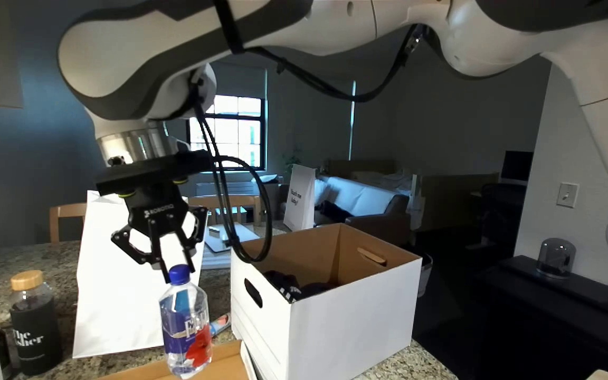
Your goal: Put three bottles of water in the box
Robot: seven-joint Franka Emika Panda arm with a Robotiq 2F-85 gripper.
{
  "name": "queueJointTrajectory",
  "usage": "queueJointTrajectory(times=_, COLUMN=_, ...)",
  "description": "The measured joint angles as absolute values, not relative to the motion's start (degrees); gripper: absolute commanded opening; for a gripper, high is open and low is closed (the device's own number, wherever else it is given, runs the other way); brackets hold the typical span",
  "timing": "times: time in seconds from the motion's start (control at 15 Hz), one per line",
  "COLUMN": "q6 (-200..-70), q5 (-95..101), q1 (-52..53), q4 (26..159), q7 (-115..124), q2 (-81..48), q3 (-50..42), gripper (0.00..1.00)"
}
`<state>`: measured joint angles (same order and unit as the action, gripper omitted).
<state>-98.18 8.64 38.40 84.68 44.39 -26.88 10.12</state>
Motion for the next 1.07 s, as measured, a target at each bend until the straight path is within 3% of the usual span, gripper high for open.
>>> queueJointTrajectory(times=1.07, q6=-102.05, q5=7.02, q1=26.68, q4=96.20, q7=44.13, q2=-0.47, q3=11.99, gripper=0.11)
